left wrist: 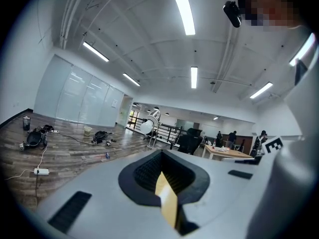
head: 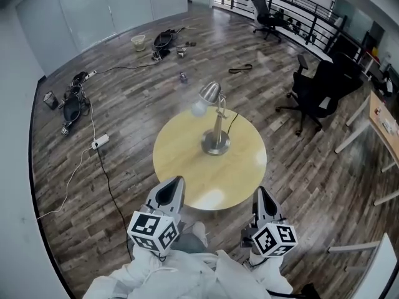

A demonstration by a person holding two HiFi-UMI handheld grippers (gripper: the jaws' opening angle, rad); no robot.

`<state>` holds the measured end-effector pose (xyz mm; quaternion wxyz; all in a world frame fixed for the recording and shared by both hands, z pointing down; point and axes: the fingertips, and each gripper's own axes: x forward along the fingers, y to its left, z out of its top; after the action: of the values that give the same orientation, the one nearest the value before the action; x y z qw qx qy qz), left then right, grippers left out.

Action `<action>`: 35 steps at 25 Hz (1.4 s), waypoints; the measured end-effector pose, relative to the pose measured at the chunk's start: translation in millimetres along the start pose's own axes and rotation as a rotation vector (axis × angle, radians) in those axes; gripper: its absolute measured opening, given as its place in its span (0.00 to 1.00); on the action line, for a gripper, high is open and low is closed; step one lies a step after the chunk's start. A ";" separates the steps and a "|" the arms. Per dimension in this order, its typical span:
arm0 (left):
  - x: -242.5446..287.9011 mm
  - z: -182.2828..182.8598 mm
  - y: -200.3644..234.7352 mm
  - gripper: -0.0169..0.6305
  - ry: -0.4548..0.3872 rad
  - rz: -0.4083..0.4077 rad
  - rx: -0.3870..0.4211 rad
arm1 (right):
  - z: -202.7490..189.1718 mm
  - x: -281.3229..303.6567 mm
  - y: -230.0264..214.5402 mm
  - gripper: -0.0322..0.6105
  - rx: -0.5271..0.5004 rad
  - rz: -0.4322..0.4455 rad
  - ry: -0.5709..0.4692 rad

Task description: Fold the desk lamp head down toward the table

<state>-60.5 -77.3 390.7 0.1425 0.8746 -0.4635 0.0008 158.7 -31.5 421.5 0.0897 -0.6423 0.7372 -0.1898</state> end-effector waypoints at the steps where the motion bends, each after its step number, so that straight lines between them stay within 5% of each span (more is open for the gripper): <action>1: 7.6 1.3 3.4 0.03 0.005 0.000 0.003 | 1.2 10.3 -1.4 0.07 0.003 0.006 0.002; 13: 87.8 19.4 47.0 0.03 0.026 -0.006 0.018 | 11.2 117.5 -12.5 0.07 -0.007 0.029 0.043; 22: 113.8 18.3 65.8 0.03 0.021 0.003 -0.051 | 4.9 146.7 -27.5 0.07 0.006 0.034 0.098; 28: 125.7 21.0 61.3 0.03 0.012 0.039 -0.048 | -2.2 174.8 -38.7 0.07 -0.051 0.098 0.159; 35: 129.8 17.1 63.4 0.03 0.026 0.077 -0.046 | -58.7 229.9 -54.0 0.12 -0.101 0.227 0.299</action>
<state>-40.1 -220.4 407.4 0.1684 0.8525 -0.4949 0.0069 149.4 -253.0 522.0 -0.0324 -0.5235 0.8184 -0.2347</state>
